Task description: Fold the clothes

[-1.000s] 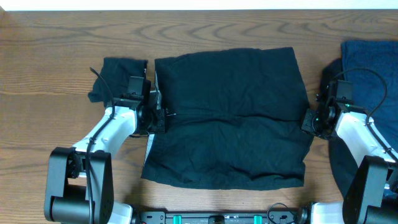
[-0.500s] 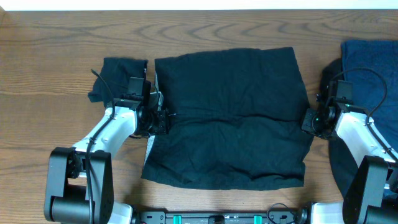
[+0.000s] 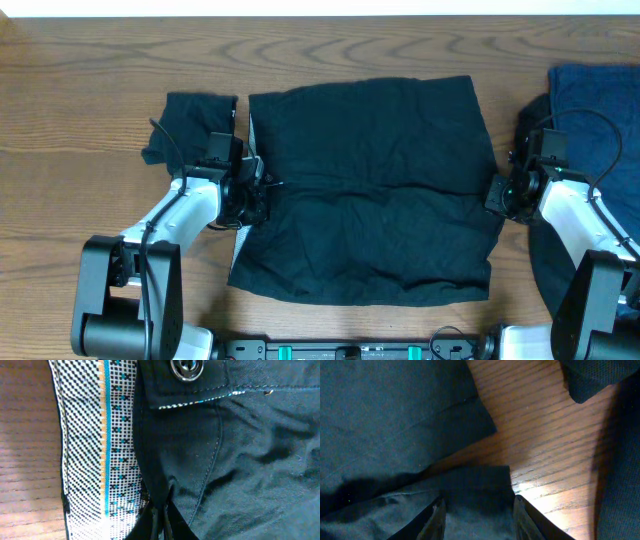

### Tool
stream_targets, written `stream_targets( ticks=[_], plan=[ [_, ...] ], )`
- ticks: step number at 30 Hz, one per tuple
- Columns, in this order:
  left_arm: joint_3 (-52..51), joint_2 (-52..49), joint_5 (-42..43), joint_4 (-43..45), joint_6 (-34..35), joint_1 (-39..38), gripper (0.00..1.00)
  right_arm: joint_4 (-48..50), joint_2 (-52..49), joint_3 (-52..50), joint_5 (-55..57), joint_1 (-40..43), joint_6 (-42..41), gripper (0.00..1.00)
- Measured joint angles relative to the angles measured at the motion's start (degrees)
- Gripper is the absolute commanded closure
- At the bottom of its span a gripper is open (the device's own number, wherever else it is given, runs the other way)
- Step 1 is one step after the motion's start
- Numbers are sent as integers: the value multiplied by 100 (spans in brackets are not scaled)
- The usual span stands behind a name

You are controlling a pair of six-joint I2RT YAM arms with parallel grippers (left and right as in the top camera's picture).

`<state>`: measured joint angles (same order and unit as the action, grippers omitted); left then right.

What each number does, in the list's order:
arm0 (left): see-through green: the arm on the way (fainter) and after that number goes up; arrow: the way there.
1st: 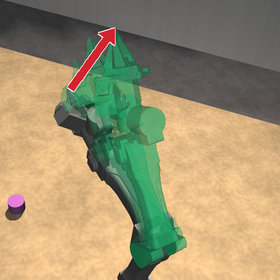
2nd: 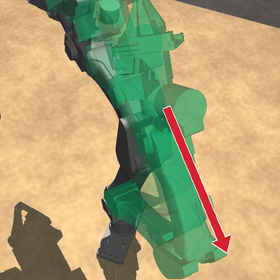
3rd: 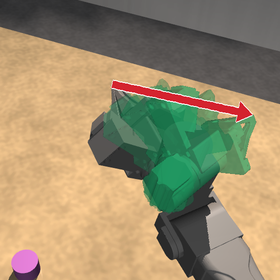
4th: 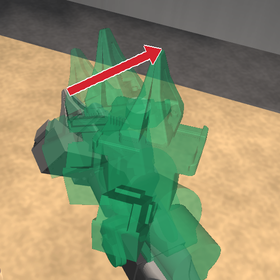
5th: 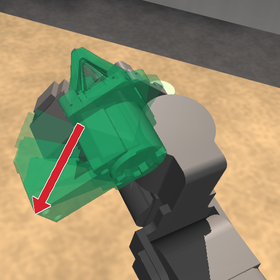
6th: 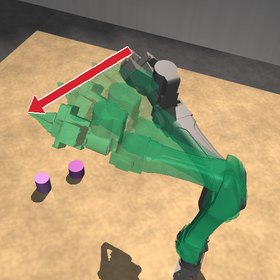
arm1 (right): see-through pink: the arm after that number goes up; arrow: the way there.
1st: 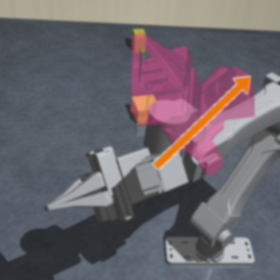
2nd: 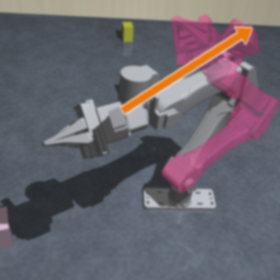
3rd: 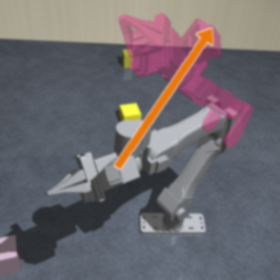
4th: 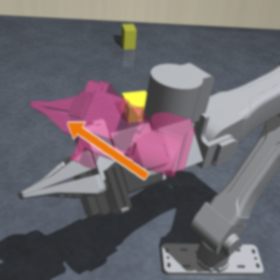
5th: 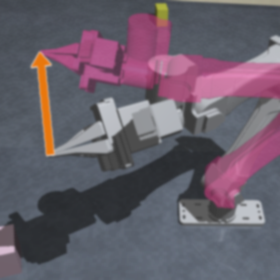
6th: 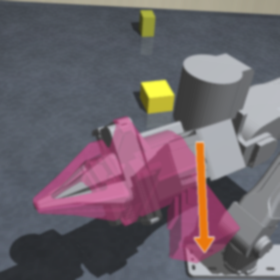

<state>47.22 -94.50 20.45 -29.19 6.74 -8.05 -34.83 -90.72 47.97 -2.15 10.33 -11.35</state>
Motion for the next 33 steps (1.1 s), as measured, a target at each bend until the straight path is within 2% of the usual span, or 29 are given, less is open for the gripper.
stream_targets(
  ticks=[23,33],
  plan=[
    [125,415,-177,-649,151,0,94,2,0,-4,0,0,0,57],
    [127,474,-1178,-890,807,0,94,2,0,-4,0,0,0,57]
  ],
)
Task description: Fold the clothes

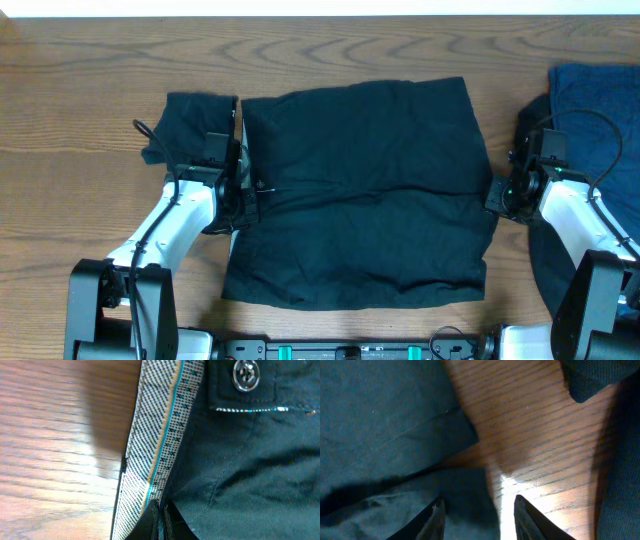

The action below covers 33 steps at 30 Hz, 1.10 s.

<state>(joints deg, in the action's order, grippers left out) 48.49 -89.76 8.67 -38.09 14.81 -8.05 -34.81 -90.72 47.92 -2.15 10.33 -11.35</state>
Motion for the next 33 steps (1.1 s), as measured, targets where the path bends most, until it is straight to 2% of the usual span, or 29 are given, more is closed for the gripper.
stream_targets(
  ticks=[3,6,9,14,19,28,29,30,33],
  plan=[
    [-44,0,-170,103,164,-2,93,0,0,0,0,0,0,57],
    [-140,0,-289,214,225,-4,69,17,0,0,-2,0,0,54],
    [-177,2,-354,236,304,-4,56,125,0,0,-118,0,2,49],
    [-42,79,-420,28,341,-4,50,7,0,7,-444,2,142,44],
    [365,437,-240,-55,341,-4,52,-2,0,15,-737,103,267,49],
    [455,688,170,-203,328,-4,65,-81,114,76,-2039,562,975,55],
    [455,688,177,-232,328,-4,78,-109,164,76,-2085,588,1005,57],
    [455,688,190,-247,354,-4,94,-138,223,76,-2131,605,1051,59],
    [452,688,221,-234,317,-4,94,-236,439,76,-2267,605,1209,64]
  ],
)
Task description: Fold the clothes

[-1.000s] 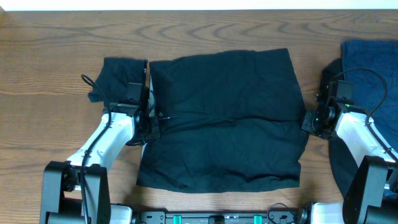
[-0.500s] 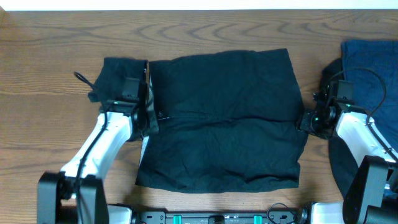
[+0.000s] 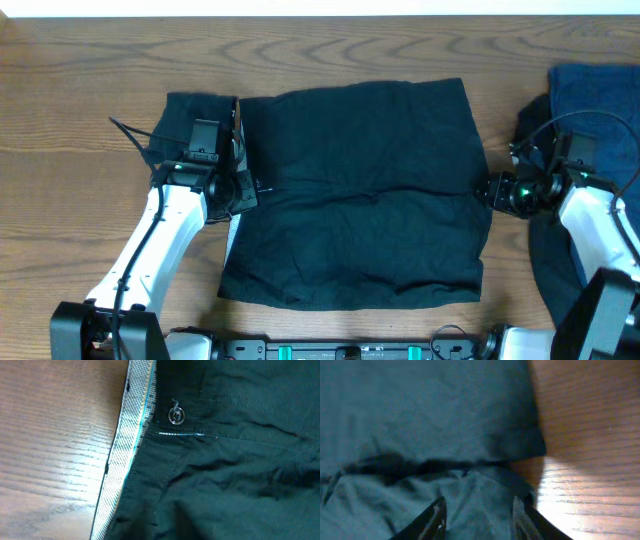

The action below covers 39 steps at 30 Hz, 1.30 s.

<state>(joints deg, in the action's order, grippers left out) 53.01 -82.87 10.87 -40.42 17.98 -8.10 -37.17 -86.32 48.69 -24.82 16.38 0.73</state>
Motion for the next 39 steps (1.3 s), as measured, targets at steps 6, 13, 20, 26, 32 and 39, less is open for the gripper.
stream_targets(
  ticks=[6,13,20,26,32,39],
  plan=[
    [-55,-46,271,581,-2,0,94,-39,588,4,-142,0,96,69],
    [-57,-518,780,1220,-20,-24,94,173,435,28,-177,-146,-44,82],
    [-59,-1296,743,1438,-87,-96,94,990,-374,31,9,-715,-48,82],
    [-55,-1703,610,1631,-149,-96,94,1078,-999,33,393,-1040,-55,82],
    [-52,-1766,590,1882,-151,-96,94,1082,-1237,92,901,-1058,-393,82],
    [-57,-1873,459,2601,-175,-103,94,1818,-1469,205,1147,-1060,-619,84]
  ],
)
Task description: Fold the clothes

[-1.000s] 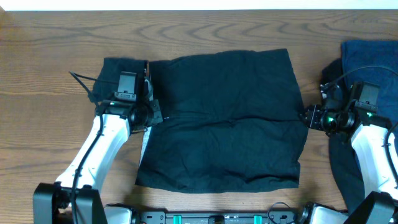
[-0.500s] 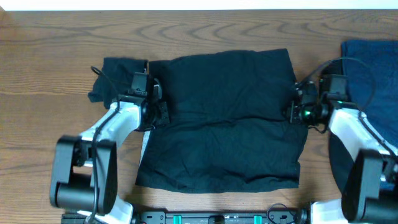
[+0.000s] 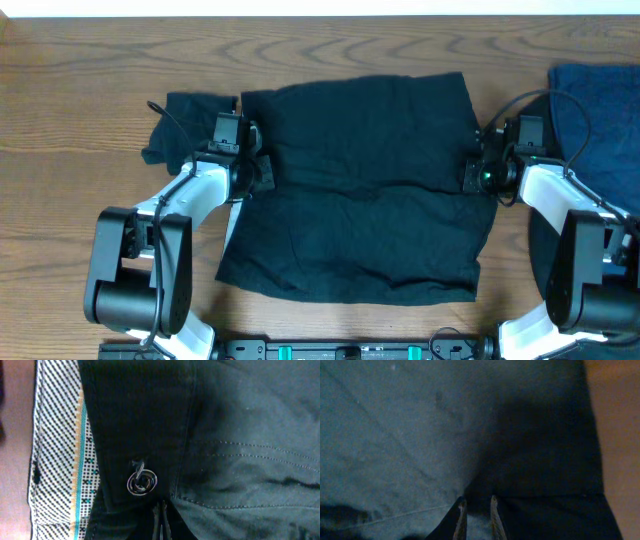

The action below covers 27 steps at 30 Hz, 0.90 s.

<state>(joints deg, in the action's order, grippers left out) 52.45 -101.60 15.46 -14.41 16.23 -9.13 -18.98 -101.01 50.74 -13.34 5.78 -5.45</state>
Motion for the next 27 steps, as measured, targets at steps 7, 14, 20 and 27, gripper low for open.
stream_targets(
  ticks=[7,14,20,27],
  plan=[
    [-13,-42,-175,968,-286,0,94,997,-216,9,424,-2,-122,81],
    [-11,-42,-236,1132,-433,0,94,1421,-289,2,435,-2,-190,60],
    [249,413,-238,151,-446,0,94,857,-15,50,240,-2,-219,44],
    [535,2162,-254,-1272,-289,0,94,-1580,1875,450,442,87,-691,42]
  ],
)
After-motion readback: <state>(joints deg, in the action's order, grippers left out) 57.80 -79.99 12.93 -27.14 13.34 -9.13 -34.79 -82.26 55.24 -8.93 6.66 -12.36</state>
